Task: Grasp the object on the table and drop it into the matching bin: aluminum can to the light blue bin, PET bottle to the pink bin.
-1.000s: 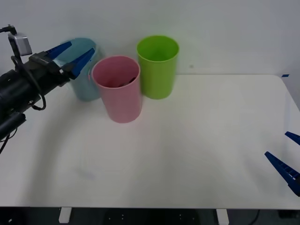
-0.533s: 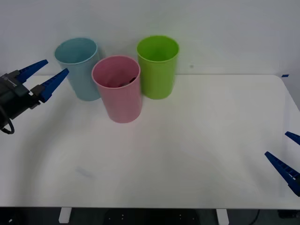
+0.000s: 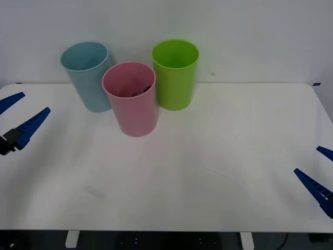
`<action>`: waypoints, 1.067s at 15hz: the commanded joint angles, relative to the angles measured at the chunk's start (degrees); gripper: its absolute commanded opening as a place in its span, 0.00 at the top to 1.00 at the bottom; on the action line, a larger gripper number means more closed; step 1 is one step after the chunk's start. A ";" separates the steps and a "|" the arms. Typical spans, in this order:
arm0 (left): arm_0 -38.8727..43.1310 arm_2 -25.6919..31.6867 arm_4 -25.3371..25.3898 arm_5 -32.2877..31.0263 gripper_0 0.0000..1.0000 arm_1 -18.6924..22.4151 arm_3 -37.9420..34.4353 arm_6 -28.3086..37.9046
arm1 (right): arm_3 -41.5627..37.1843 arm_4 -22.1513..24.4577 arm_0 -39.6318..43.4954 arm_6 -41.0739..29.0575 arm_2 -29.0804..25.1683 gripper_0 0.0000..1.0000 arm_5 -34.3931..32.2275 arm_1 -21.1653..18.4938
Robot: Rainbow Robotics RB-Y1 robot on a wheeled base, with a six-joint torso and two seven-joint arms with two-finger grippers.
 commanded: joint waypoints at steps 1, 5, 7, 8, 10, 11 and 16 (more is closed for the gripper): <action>2.68 2.79 0.69 -3.90 0.00 1.45 0.00 -1.10 | 0.00 0.00 0.00 0.00 0.00 0.00 0.00 0.00; 6.54 6.92 0.78 -9.53 0.00 1.97 0.00 -2.42 | 0.00 0.00 0.00 0.00 0.00 0.00 0.00 0.00; 8.92 7.98 0.87 -10.93 0.00 2.06 0.09 -4.35 | 0.00 0.00 0.00 0.00 0.00 0.00 0.00 0.00; 9.97 8.07 1.05 -10.93 0.00 1.97 0.09 -5.93 | 0.00 0.00 0.00 0.00 0.00 0.00 0.00 0.00; 12.61 8.07 1.75 -10.93 0.00 1.97 0.62 -9.54 | 0.00 0.00 0.00 0.00 0.00 0.00 0.00 0.00; 13.66 8.07 1.92 -10.93 0.00 1.97 0.79 -10.42 | 0.00 0.00 0.00 0.00 0.00 0.00 0.00 0.00; 18.06 7.19 3.33 -11.02 0.00 1.97 1.41 -12.61 | 0.00 0.00 0.00 0.00 0.00 0.00 0.00 0.00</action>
